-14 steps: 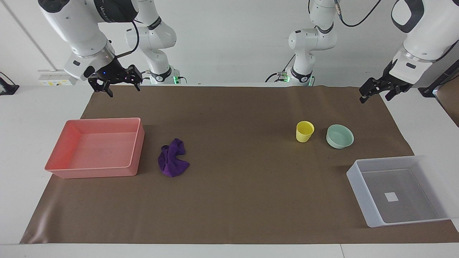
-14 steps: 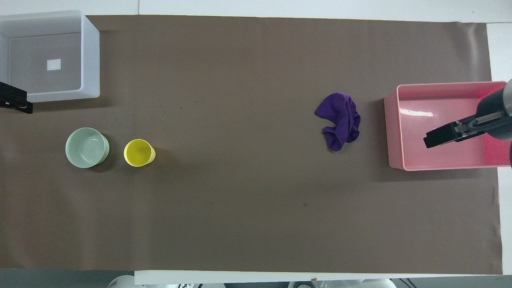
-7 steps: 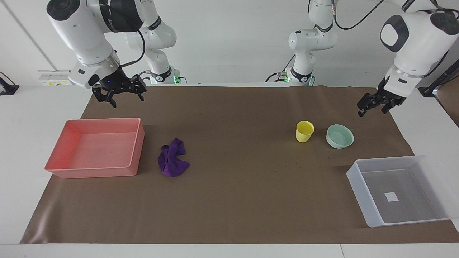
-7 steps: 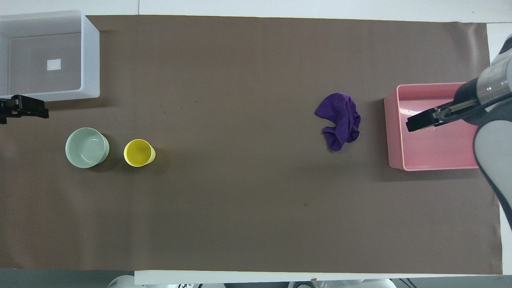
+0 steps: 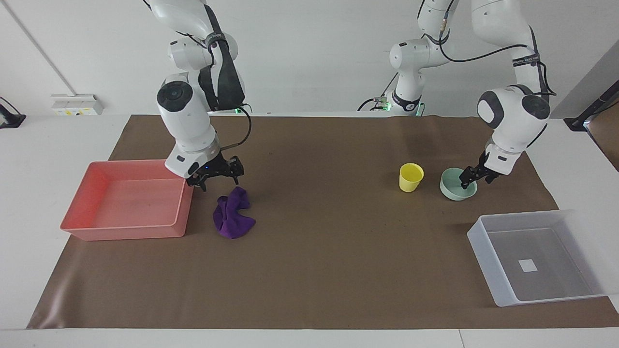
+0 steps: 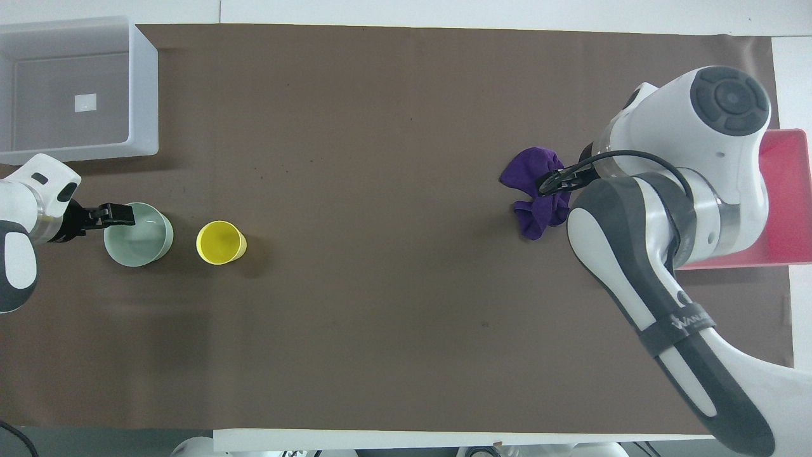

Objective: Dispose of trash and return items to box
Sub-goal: 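Carry the bowl into the white box while the right gripper grasps the cloth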

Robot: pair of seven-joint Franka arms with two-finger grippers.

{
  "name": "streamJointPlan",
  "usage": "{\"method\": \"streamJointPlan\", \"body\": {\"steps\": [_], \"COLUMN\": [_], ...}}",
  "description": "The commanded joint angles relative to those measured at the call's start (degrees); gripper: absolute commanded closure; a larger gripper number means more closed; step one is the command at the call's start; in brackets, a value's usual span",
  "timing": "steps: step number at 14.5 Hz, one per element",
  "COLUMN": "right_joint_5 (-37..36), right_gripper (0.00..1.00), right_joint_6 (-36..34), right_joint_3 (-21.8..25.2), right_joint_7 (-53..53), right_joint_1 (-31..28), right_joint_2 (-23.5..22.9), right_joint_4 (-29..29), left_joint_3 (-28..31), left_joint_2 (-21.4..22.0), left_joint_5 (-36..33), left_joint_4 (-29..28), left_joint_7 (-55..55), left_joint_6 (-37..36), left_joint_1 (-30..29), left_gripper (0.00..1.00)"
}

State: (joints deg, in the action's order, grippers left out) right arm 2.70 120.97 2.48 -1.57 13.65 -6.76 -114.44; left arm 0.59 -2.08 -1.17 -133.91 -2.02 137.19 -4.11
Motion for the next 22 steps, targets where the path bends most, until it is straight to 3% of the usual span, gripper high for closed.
{"method": "streamJointPlan", "body": {"steps": [1,5,7,8,9,11,14,16,19,22], "right_joint_5": [0.46,0.46,0.46,0.46,0.46,0.46,0.46,0.46,0.46,0.46], "right_gripper": [0.01,0.02,0.05,0.16,0.35,0.63,0.84,0.89,0.91,0.91], "right_joint_6": [6.18,14.62,17.36,17.89,17.55,17.02,16.75,14.31,7.82,-3.59], "right_joint_3": [-0.02,-0.02,-0.02,-0.02,-0.02,-0.02,-0.02,-0.02,-0.02,0.24], "right_joint_7": [-0.19,-0.19,-0.19,-0.28,-0.19,-0.19,0.25,0.34,0.34,0.34], "right_joint_1": [-0.47,-0.38,-0.29,-0.29,-0.29,-0.47,-0.47,-0.38,-0.38,-1.08], "right_joint_2": [0.71,-5.00,-7.37,-7.73,-7.74,-7.65,-7.56,-6.51,-3.01,-0.01], "right_joint_4": [-5.61,-6.68,-6.76,-6.85,-6.94,-6.85,-6.68,-5.98,-3.00,3.58], "left_joint_3": [-0.06,-0.15,-0.15,-0.41,-0.41,-0.07,0.20,0.38,0.81,1.96], "left_joint_2": [-0.12,0.05,1.89,1.90,1.03,-2.99,-7.13,-13.88,-28.21,-33.25], "left_joint_5": [-0.50,-0.50,-0.50,-0.33,0.55,4.41,5.12,5.82,7.50,7.06], "left_joint_4": [-1.01,3.02,10.64,16.51,23.71,34.53,38.36,43.79,61.97,62.46], "left_joint_7": [0.44,0.26,-0.52,-0.70,-0.96,-1.75,-1.84,-1.93,-2.02,-1.93], "left_joint_6": [0.89,-5.41,-17.94,-25.49,-32.96,-39.95,-33.60,-27.44,-27.41,-20.85], "left_joint_1": [-0.28,0.15,0.59,0.68,0.68,0.33,-2.20,-4.49,-5.65,-5.56], "left_gripper": [1.00,1.00,1.00,1.00,1.00,1.00,1.00,1.00,1.00,1.00]}}
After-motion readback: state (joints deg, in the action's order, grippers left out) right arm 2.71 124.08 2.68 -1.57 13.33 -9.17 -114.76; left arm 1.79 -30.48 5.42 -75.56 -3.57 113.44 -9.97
